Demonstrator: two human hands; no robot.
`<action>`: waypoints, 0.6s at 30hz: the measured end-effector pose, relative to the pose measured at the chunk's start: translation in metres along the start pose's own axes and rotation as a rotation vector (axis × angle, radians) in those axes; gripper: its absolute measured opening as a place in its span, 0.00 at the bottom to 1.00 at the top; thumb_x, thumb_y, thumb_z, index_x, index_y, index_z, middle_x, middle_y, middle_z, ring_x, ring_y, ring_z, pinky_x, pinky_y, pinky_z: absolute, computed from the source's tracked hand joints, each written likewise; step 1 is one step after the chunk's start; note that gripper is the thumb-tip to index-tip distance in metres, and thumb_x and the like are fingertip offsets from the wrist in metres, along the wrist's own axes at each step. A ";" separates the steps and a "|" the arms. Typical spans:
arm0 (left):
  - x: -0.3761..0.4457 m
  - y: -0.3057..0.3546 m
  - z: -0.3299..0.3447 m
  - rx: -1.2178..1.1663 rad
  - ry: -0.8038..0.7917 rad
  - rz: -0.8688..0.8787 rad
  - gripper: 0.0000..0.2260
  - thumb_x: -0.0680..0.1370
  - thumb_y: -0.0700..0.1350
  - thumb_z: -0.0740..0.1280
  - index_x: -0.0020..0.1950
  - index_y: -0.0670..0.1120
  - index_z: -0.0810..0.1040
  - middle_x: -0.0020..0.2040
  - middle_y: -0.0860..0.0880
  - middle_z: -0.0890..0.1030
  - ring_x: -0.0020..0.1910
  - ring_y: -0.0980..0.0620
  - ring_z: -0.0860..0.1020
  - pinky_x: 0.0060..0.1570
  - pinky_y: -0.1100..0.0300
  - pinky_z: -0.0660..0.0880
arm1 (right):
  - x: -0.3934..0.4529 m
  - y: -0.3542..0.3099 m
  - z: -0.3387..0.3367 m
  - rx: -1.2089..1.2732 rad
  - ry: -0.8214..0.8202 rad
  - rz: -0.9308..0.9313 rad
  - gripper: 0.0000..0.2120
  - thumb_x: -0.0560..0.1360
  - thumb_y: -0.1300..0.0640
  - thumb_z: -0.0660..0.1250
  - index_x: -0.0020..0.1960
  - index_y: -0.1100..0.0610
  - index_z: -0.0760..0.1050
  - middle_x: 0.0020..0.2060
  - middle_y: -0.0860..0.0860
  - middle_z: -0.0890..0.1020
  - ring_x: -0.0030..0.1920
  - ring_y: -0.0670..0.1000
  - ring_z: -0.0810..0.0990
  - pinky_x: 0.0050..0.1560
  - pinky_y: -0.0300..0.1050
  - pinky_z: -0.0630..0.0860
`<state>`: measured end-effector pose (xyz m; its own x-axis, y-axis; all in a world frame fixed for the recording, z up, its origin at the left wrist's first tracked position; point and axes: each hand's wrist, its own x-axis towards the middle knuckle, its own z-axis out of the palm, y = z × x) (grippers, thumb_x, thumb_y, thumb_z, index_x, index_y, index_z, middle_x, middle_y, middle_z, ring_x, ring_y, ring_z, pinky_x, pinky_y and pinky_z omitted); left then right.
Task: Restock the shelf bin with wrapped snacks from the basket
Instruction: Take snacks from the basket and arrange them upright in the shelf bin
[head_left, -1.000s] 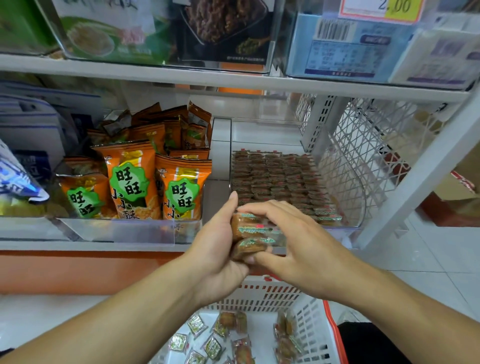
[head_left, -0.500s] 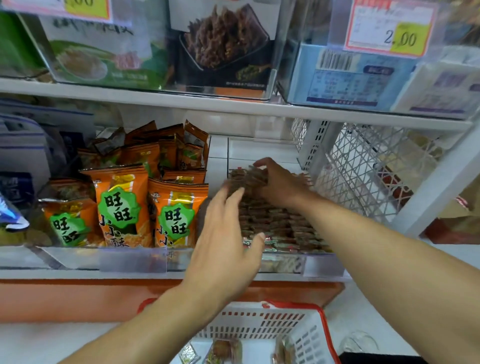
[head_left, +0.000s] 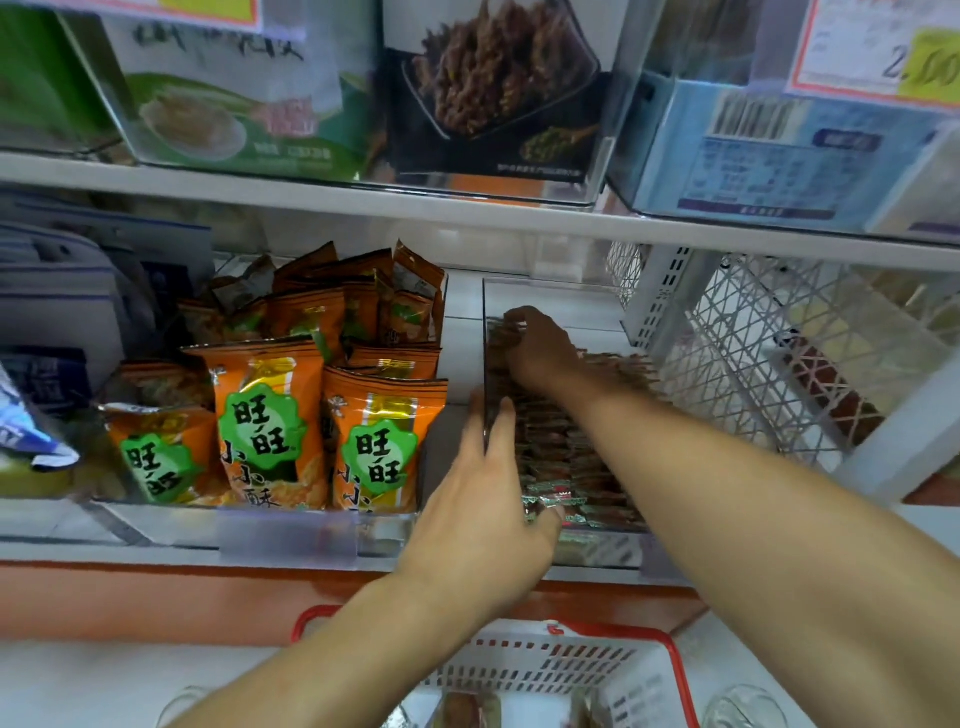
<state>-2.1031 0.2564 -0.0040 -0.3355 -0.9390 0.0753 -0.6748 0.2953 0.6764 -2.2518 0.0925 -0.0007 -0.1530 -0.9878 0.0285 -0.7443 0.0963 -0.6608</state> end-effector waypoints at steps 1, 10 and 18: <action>0.000 0.000 0.000 0.004 -0.005 -0.002 0.45 0.76 0.59 0.70 0.82 0.58 0.41 0.82 0.59 0.42 0.78 0.47 0.64 0.68 0.51 0.71 | -0.001 -0.001 -0.001 -0.042 -0.014 -0.023 0.25 0.77 0.61 0.66 0.74 0.56 0.68 0.71 0.56 0.74 0.69 0.57 0.72 0.63 0.41 0.66; -0.001 0.000 -0.002 0.008 -0.025 -0.001 0.44 0.77 0.58 0.70 0.82 0.58 0.43 0.83 0.56 0.45 0.76 0.46 0.67 0.67 0.52 0.71 | -0.001 -0.003 -0.006 -0.233 -0.049 -0.112 0.21 0.78 0.59 0.64 0.70 0.57 0.71 0.64 0.60 0.79 0.64 0.62 0.76 0.59 0.50 0.72; -0.005 -0.002 -0.002 -0.012 -0.032 0.007 0.44 0.77 0.58 0.70 0.81 0.58 0.42 0.83 0.56 0.43 0.79 0.46 0.63 0.70 0.53 0.69 | -0.006 -0.006 -0.002 -0.029 0.072 -0.043 0.22 0.76 0.60 0.66 0.71 0.57 0.75 0.66 0.60 0.77 0.68 0.60 0.74 0.67 0.47 0.71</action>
<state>-2.0983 0.2605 -0.0043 -0.3606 -0.9310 0.0568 -0.6646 0.2992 0.6847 -2.2474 0.0975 0.0047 -0.1662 -0.9798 0.1110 -0.7695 0.0585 -0.6360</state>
